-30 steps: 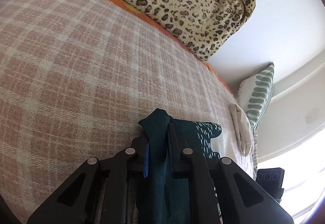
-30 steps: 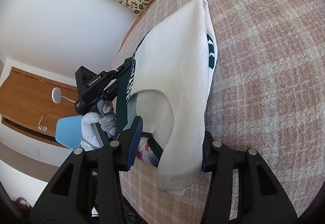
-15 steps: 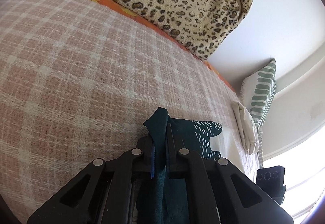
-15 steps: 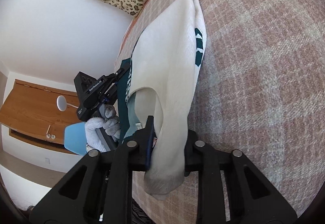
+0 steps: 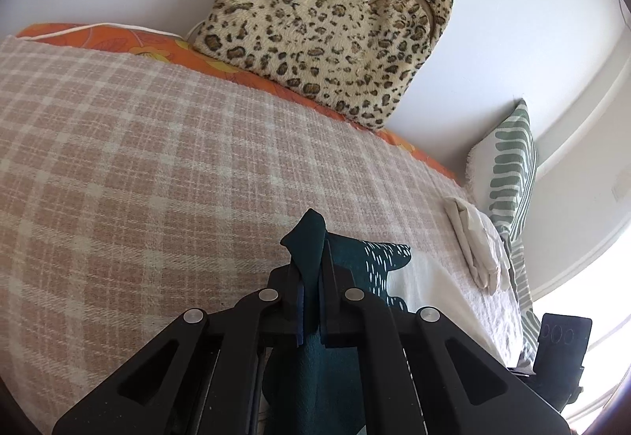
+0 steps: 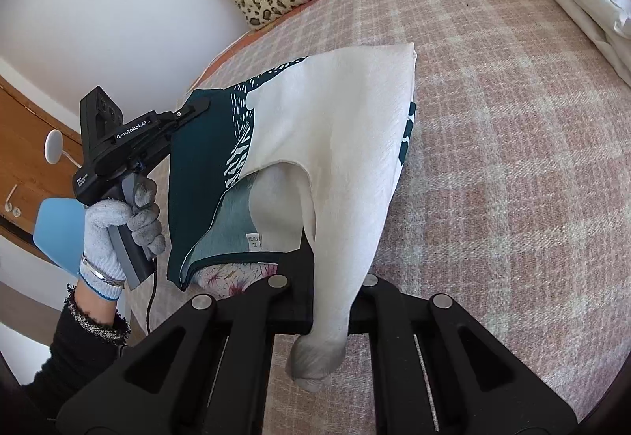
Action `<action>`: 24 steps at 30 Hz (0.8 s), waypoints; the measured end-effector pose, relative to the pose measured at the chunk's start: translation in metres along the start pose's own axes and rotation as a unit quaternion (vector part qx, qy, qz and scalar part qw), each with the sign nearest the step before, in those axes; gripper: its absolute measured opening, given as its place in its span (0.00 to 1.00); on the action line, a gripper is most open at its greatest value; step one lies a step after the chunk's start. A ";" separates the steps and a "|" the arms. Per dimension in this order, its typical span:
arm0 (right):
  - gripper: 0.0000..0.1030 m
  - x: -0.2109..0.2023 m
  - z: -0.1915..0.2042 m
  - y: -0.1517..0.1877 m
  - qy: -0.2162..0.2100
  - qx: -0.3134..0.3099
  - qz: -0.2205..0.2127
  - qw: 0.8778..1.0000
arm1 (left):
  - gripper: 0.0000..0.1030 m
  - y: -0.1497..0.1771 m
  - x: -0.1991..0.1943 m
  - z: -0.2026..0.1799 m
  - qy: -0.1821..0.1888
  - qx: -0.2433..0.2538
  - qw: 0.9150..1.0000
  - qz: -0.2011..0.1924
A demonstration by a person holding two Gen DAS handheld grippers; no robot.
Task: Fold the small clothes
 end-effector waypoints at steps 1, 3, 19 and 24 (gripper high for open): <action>0.07 -0.003 0.002 0.000 0.002 -0.005 -0.003 1.000 | 0.03 0.000 -0.002 -0.003 -0.001 0.004 1.000 -0.002; 0.07 -0.008 0.005 0.000 0.000 -0.012 -0.007 1.000 | 0.03 -0.001 -0.006 -0.008 -0.001 0.014 1.000 -0.007; 0.06 -0.031 0.014 0.001 0.029 -0.028 -0.036 0.999 | 0.02 -0.005 -0.024 -0.035 0.004 0.038 0.999 -0.029; 0.07 -0.007 0.000 0.009 0.030 -0.023 0.004 0.999 | 0.02 0.001 -0.003 -0.009 0.000 -0.002 1.000 -0.012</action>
Point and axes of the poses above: each gripper's, at about its wrist camera, not at the fingertips, and x roughly the way its jaws point, z to its left, y to its underside, the point moved 5 cm from there along x, roughly the way its jaws point, and after that the axes turned 1 degree about z, right-handed, at the moved point
